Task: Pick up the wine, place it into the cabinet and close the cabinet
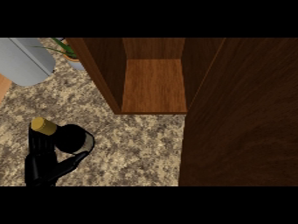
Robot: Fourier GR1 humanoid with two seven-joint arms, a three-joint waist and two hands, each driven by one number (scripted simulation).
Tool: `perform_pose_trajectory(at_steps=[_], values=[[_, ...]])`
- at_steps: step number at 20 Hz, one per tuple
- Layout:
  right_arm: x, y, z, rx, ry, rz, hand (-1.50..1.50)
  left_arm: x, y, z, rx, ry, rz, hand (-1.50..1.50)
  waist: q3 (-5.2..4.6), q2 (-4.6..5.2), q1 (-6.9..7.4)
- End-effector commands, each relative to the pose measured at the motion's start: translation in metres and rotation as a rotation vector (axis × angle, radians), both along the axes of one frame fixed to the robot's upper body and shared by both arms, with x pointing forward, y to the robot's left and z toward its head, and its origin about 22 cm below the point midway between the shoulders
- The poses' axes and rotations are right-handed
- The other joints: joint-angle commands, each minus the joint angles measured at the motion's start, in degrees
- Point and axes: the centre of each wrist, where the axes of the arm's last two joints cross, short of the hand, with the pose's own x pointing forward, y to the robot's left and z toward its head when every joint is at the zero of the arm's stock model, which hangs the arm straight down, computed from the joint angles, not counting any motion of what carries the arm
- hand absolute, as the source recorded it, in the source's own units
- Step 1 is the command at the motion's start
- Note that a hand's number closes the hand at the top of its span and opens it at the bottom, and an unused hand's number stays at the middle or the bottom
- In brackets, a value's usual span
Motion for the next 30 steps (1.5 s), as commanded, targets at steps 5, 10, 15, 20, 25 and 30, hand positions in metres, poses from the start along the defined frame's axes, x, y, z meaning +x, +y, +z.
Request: perform_pose_trajectory(at_steps=[5,10,15,20,25,30], values=[[-0.025,-0.007,0.014,0.032,-0.070,0.024,-1.50,0.023,-0.003,-0.010,-0.034,-0.034,0.008,-1.50,0.00,0.05,0.05],[-0.030,0.004,0.020,0.050,-0.051,0.042,-1.50,0.013,-0.003,-0.016,-0.076,-0.087,-0.068,1.50,-0.04,0.00,0.11],[-0.027,0.001,0.022,0.044,-0.047,0.032,-1.50,0.022,-0.004,-0.017,-0.021,-0.088,-0.149,1.50,-0.01,0.01,0.08],[-0.018,-0.006,0.011,0.035,-0.044,0.034,-1.50,0.025,-0.002,-0.023,0.183,-0.081,-0.172,1.50,0.03,0.06,-0.37],[-0.021,-0.002,0.015,0.040,-0.053,0.031,-1.50,0.018,0.027,-0.014,0.201,-0.066,-0.269,1.50,0.01,-0.02,0.12],[-0.029,0.002,0.005,0.046,-0.037,0.020,-1.50,0.015,0.037,-0.013,0.194,-0.099,-0.403,1.50,0.01,-0.01,0.02]])
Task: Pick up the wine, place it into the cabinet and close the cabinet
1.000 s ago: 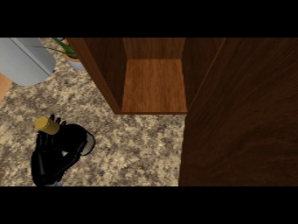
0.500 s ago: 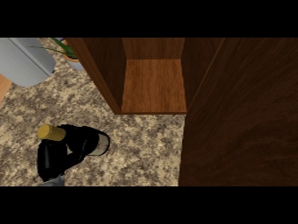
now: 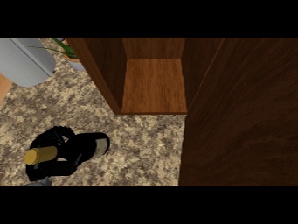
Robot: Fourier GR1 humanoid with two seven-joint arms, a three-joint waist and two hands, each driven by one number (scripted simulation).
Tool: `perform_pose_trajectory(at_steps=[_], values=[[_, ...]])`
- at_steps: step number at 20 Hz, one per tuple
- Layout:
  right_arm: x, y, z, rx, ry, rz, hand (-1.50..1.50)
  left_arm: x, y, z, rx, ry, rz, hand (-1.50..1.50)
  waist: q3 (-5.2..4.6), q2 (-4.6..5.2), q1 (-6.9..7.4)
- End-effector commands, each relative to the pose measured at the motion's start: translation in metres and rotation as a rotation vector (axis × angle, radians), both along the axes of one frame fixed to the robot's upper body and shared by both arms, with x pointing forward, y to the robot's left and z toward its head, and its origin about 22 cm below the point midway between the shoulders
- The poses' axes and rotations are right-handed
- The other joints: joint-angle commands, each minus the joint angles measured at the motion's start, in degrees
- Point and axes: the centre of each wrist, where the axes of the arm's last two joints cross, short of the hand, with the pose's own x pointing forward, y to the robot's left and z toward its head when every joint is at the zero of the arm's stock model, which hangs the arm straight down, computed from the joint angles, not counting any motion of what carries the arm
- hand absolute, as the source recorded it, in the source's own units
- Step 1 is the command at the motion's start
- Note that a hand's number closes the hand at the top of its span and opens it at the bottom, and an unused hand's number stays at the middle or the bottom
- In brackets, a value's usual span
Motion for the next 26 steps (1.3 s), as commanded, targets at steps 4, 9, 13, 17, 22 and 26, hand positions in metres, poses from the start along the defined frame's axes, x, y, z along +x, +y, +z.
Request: perform_pose_trajectory(at_steps=[4,9,13,17,22,26], values=[[-0.035,0.005,0.015,0.045,-0.037,0.054,-1.50,-0.008,0.000,0.008,0.108,-0.046,-0.037,1.50,-0.16,0.12,0.16],[-0.019,-0.013,0.015,0.033,-0.034,0.047,-1.50,-0.004,-0.011,0.052,0.021,-0.140,-0.087,1.50,-0.07,-0.02,0.47],[-0.040,-0.002,0.010,0.031,-0.040,0.056,-1.50,-0.007,-0.018,0.073,0.000,-0.142,-0.118,1.50,-0.09,-0.04,0.12],[-0.031,0.004,0.007,0.038,-0.035,0.043,-1.50,-0.021,-0.049,0.096,-0.044,-0.107,-0.177,1.50,-0.10,0.00,0.41],[-0.014,-0.007,0.004,0.050,-0.024,0.045,-1.50,-0.003,-0.068,0.131,0.020,-0.117,-0.203,1.50,-0.12,0.18,0.24],[-0.027,0.002,0.015,0.050,-0.033,0.055,-1.50,-0.002,-0.097,0.155,0.028,-0.084,-0.235,1.50,-0.13,0.09,0.06]])
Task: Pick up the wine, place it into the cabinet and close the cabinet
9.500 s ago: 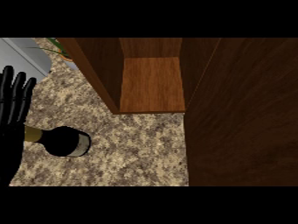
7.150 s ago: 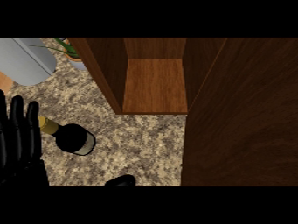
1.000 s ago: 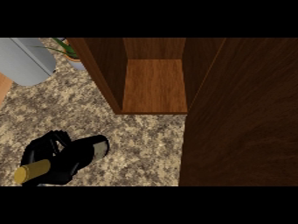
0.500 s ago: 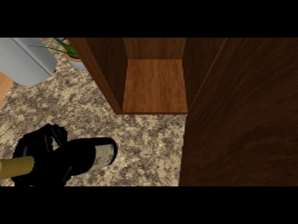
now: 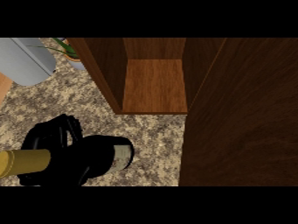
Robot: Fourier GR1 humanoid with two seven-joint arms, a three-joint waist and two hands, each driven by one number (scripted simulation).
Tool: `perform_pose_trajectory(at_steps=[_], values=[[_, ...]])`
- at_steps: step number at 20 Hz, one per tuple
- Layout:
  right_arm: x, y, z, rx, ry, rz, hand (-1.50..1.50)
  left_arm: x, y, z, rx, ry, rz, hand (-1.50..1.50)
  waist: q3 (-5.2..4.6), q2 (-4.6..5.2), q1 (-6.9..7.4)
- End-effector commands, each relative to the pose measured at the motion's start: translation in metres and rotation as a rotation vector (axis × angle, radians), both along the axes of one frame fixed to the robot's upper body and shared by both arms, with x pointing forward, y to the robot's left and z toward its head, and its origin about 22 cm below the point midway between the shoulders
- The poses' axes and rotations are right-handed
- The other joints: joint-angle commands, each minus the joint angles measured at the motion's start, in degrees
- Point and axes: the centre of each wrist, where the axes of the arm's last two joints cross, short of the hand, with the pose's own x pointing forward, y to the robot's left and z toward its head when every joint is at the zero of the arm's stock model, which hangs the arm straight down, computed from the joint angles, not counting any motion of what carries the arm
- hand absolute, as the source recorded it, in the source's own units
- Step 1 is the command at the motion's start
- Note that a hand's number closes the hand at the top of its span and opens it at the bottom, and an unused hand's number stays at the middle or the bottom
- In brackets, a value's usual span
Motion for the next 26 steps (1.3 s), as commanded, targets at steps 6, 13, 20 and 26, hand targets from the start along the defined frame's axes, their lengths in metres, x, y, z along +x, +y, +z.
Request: perform_pose_trajectory(at_steps=[6,13,20,26], values=[[-0.024,-0.005,0.003,0.045,-0.027,0.014,-1.50,0.007,-0.059,0.043,-0.045,-0.013,-0.092,1.50,-0.02,0.05,-0.11],[-0.035,-0.017,0.008,0.022,-0.035,0.038,-1.50,0.017,-0.119,0.081,-0.079,0.006,-0.084,1.50,0.03,-0.04,-0.90],[-0.020,-0.013,0.004,0.029,-0.022,0.048,-1.50,0.046,-0.153,0.081,-0.039,0.006,-0.029,1.50,0.00,0.14,-0.80],[-0.033,-0.008,0.003,0.046,-0.036,0.041,-1.50,0.043,-0.153,0.087,-0.044,0.017,-0.018,1.50,-0.02,0.05,-0.41]])
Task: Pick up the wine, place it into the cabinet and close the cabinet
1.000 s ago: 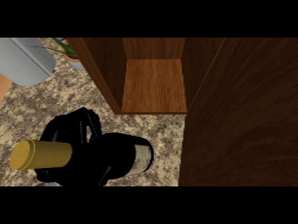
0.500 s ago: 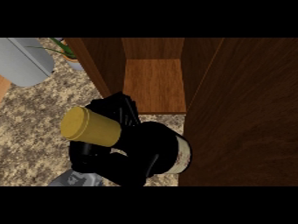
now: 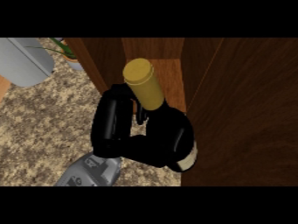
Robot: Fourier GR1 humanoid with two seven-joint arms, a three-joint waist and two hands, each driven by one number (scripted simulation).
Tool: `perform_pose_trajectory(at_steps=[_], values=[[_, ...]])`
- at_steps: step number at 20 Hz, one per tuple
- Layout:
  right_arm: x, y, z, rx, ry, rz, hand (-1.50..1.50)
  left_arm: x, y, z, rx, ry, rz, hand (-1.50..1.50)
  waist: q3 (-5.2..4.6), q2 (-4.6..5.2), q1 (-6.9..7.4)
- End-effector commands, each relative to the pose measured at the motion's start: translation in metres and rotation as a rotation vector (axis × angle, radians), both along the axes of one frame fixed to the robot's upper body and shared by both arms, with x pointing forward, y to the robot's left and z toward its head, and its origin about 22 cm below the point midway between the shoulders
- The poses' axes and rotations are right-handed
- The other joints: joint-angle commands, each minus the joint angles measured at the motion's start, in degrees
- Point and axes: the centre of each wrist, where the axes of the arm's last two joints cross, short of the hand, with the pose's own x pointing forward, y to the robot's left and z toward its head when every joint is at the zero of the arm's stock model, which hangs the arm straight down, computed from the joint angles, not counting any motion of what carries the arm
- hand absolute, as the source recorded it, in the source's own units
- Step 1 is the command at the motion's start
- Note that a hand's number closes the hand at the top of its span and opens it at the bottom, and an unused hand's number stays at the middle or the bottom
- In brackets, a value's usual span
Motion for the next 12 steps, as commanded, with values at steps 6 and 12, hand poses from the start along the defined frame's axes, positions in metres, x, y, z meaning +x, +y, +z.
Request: perform_pose_trajectory(at_steps=[6,12], values=[[-0.037,-0.006,0.005,0.036,-0.055,0.032,-1.50,0.023,-0.021,-0.003,0.058,-0.038,0.063,1.50,0.01,-0.01,-0.28],[-0.026,0.001,0.015,0.041,-0.069,0.042,-1.50,0.035,-0.024,-0.017,-0.001,0.023,0.082,1.50,-0.04,0.11,-0.26]])
